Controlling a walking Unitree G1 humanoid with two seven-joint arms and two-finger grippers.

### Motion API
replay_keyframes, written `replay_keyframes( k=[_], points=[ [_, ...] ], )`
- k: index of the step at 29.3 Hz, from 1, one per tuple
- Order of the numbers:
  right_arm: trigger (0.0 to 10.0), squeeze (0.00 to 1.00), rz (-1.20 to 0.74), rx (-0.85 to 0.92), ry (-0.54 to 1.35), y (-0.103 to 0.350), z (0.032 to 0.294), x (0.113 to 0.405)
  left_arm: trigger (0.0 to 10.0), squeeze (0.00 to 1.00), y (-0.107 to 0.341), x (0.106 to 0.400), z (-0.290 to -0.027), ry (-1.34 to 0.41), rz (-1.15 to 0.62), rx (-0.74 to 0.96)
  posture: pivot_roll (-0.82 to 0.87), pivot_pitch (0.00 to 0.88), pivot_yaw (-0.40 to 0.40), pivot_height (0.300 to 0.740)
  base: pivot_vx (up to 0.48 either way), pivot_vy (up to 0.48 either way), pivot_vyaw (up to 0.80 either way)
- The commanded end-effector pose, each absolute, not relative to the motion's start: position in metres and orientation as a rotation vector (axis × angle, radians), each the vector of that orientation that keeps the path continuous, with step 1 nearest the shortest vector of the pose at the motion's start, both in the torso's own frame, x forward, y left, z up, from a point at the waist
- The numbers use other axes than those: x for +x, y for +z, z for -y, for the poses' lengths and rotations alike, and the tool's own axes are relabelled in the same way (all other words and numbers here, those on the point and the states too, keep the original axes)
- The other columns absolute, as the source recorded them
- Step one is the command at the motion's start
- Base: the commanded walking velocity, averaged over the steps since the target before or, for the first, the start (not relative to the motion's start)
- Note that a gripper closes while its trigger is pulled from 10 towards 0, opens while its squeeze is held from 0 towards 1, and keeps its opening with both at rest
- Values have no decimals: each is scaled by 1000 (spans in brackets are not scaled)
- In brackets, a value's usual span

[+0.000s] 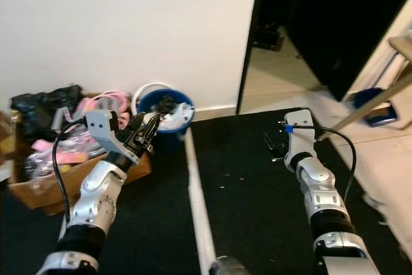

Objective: Picking trash to rubbish bin

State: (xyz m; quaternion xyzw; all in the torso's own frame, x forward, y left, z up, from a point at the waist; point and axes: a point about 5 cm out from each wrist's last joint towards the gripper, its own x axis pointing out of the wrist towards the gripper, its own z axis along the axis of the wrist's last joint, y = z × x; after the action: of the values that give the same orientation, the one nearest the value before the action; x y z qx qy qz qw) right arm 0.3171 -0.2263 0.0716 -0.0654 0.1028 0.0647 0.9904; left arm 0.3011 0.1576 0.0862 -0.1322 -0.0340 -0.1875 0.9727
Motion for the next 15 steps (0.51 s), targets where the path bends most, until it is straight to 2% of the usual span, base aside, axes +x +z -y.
replay_keyframes(
  k=[1,15],
  points=[
    [10000,0,-216,-134,136,70,224,316,10000,0,82,300,-159,-377,55,-262,-14,0,-19,740,0,0,-800],
    [10000,0,-214,-137,137,70,223,316,10000,0,82,300,-159,-376,60,-264,-15,0,-21,740,0,0,-800]
  ],
)
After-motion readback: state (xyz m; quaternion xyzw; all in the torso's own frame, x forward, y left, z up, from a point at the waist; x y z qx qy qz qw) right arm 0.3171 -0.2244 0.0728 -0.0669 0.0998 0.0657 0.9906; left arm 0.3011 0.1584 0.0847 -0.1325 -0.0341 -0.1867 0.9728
